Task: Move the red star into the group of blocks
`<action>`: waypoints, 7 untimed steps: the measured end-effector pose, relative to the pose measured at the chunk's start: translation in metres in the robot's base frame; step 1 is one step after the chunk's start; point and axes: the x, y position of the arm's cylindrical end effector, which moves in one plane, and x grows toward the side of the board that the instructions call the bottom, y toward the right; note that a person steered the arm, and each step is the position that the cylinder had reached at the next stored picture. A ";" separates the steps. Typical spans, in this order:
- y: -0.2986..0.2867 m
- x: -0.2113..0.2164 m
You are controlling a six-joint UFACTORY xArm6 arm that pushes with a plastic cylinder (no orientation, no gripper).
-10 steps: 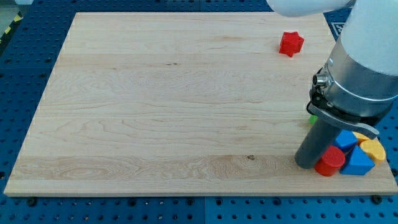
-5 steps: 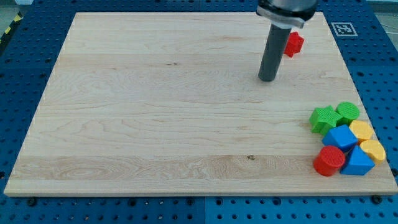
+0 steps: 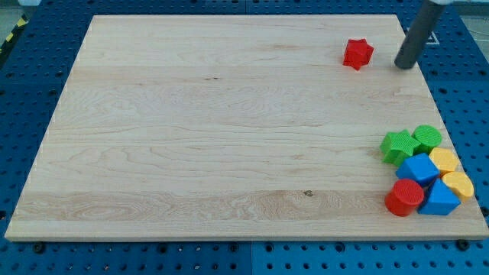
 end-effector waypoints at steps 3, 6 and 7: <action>-0.054 0.000; -0.086 -0.026; -0.113 -0.018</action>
